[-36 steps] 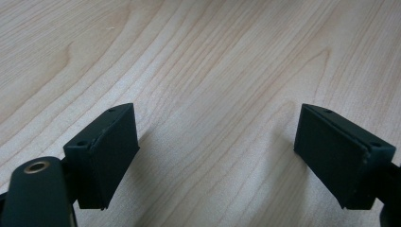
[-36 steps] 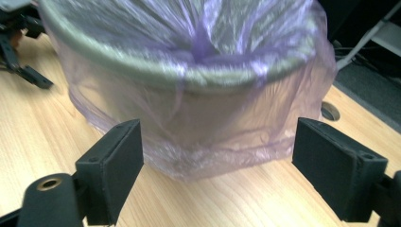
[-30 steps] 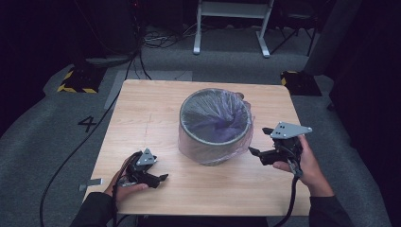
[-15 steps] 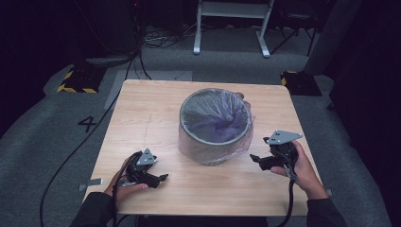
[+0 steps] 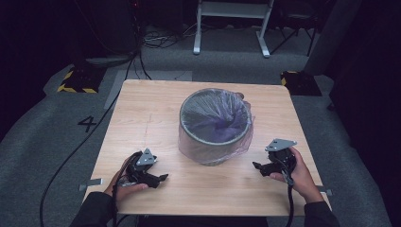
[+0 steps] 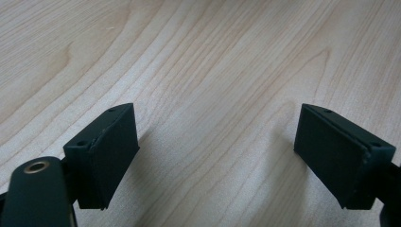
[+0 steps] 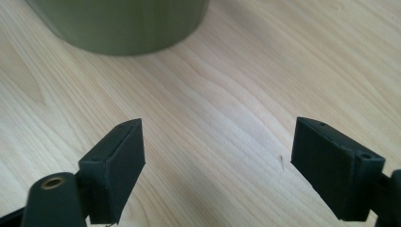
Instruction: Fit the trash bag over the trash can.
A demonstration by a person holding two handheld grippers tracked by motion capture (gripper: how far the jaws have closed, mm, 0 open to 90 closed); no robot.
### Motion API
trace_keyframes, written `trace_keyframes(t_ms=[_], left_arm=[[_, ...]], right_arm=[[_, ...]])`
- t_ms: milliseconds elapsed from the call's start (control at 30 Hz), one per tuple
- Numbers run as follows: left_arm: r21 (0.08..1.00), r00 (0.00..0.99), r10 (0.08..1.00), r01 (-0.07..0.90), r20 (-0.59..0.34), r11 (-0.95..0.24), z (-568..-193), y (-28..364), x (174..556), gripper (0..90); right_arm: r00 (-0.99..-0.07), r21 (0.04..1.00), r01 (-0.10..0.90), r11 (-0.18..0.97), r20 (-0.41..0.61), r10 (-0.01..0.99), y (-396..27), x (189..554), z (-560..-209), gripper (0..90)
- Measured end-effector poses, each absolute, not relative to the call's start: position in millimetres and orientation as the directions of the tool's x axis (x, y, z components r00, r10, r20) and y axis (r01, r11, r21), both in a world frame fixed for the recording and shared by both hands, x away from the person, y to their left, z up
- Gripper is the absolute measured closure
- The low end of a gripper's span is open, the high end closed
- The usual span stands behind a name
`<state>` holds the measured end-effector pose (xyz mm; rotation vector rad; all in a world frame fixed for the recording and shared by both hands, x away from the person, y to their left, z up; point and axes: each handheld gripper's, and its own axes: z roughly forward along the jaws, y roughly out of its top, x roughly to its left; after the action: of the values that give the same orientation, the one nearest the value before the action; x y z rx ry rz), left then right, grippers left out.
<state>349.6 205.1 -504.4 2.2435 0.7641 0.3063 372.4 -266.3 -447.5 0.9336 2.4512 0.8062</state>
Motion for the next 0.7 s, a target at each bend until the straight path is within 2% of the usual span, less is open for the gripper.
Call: trace_keyframes(t_ms=[567, 700], left_arm=[[0.712, 0.795, 0.607, 0.432, -0.010, -0.553, -504.4, 205.1, 349.6, 13.9], [0.712, 0.795, 0.606, 0.431, -0.011, -0.554, -504.4, 205.0, 349.7, 13.9]], right_arm=[[-0.629, 0.637, 0.566, 0.524, -0.077, 0.773, -302.1, 357.2, -489.4, 18.0], [-0.607, 0.671, 0.570, 0.473, -0.044, 0.794, -312.2, 351.1, -493.9, 17.7]])
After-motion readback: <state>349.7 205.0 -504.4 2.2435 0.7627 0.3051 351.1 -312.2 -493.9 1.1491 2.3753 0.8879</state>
